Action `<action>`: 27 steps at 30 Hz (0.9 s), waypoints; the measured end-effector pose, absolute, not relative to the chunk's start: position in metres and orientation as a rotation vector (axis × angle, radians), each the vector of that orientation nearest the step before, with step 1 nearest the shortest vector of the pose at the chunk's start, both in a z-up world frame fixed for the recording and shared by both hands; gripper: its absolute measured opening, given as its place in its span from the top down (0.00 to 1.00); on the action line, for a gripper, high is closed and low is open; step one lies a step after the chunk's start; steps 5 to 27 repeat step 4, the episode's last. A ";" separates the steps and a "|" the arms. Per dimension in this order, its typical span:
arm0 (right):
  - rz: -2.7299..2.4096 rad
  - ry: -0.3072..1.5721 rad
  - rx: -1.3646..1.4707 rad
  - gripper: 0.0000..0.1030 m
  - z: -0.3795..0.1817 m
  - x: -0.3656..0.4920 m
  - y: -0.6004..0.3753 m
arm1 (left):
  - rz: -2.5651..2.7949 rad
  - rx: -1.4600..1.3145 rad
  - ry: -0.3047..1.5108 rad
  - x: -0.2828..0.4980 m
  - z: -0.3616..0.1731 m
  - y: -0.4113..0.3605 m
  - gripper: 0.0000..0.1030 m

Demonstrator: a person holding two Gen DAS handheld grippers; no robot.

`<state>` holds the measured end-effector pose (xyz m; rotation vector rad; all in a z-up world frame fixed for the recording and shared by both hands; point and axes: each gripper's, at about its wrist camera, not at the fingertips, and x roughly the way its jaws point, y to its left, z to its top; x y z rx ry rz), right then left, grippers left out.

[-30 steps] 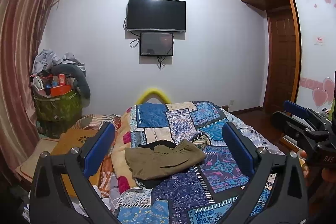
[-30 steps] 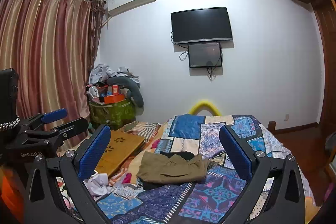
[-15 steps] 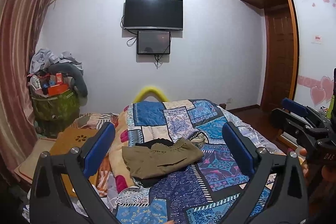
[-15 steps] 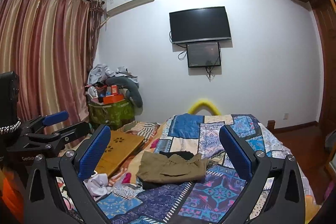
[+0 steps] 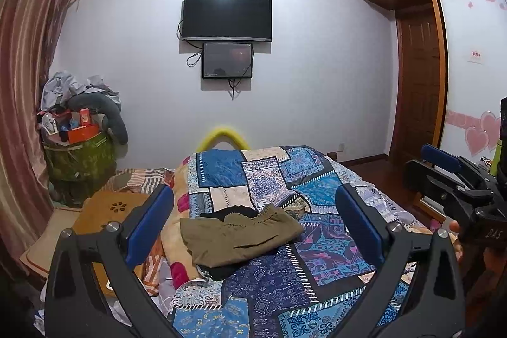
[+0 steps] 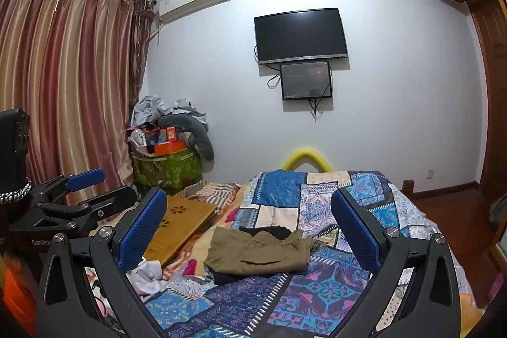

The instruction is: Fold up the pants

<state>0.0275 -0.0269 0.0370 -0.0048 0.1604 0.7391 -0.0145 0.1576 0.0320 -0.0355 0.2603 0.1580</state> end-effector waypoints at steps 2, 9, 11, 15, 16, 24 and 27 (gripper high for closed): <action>0.739 0.161 -0.004 0.00 0.037 0.027 -0.027 | 0.157 -0.037 0.261 -0.015 0.032 0.158 0.00; 0.739 0.161 -0.003 0.00 0.037 0.027 -0.026 | 0.157 -0.035 0.261 -0.015 0.031 0.158 0.00; 0.739 0.161 -0.003 0.00 0.037 0.027 -0.026 | 0.157 -0.035 0.261 -0.015 0.031 0.158 0.00; 0.739 0.161 -0.003 0.00 0.037 0.027 -0.026 | 0.157 -0.035 0.261 -0.015 0.031 0.158 0.00; 0.739 0.161 -0.003 0.00 0.037 0.027 -0.026 | 0.157 -0.035 0.261 -0.015 0.031 0.158 0.00; 0.739 0.161 -0.003 0.00 0.037 0.027 -0.026 | 0.157 -0.035 0.261 -0.015 0.031 0.158 0.00; 0.739 0.161 -0.003 0.00 0.037 0.027 -0.026 | 0.157 -0.035 0.261 -0.015 0.031 0.158 0.00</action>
